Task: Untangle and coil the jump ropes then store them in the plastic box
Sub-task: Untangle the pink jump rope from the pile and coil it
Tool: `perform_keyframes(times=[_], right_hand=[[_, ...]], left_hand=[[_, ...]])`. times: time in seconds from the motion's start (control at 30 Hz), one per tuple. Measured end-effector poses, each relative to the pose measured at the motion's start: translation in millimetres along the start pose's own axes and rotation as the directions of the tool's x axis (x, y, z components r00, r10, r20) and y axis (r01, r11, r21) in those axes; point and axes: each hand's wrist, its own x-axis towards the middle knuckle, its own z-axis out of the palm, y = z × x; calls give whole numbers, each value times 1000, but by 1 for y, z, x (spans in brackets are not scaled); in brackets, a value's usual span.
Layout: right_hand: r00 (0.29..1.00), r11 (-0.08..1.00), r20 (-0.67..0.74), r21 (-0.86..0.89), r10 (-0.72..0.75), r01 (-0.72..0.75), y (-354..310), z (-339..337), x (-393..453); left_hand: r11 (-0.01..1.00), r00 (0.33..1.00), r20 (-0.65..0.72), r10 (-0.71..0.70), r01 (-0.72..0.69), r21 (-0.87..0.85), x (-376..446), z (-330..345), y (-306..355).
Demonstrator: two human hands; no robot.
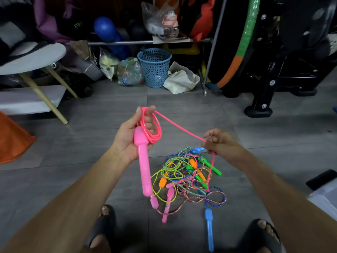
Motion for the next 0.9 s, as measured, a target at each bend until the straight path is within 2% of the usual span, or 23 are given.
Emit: perform_keyframes(times=[0.07, 0.13, 0.2, 0.27, 0.3, 0.37, 0.43, 0.53, 0.63, 0.7, 0.83, 0.9], right_hand=[[1000, 992, -11, 125, 18, -16, -1, -2, -2], [1000, 985, -11, 171, 18, -16, -8, -2, -4], [999, 1000, 42, 13, -22, 22, -21, 4, -7], [980, 955, 185, -268, -76, 125, -31, 16, -12], [960, 922, 270, -349, -74, 170, -36, 24, -16], [910, 914, 413, -350, -48, 207, -44, 41, -24], [876, 939, 477, -262, -76, 225, -55, 52, -30], [882, 963, 448, -140, -145, 229, -65, 48, -32], [922, 953, 336, -162, -190, 256, -63, 37, -28], [937, 948, 268, -163, -225, 274, -61, 34, -26], [910, 869, 211, -282, -357, 406, -58, 31, -23], [900, 826, 135, -360, -415, 435, -56, 28, -21]], left_hand=[[997, 998, -12, 54, -55, -47, 0, -4, 6], [996, 994, -63, 92, -91, 13, 0, -3, 8], [982, 978, -156, 142, -120, 143, 1, 1, 6], [954, 954, -237, 186, -118, 276, 6, 4, 4], [939, 941, -274, 200, -104, 329, 8, 5, 2], [907, 921, -341, 190, -31, 421, 13, 5, -4], [820, 906, -383, 179, 78, 567, 16, 3, -13], [580, 934, -335, 124, 206, 788, 15, -4, -24], [400, 959, -284, 16, 254, 881, 14, -9, -25], [337, 961, -259, -95, 276, 900, 11, -3, -26], [355, 923, -248, -293, 346, 869, 6, 11, -30], [318, 913, -214, -347, 330, 889, 4, 13, -27]])
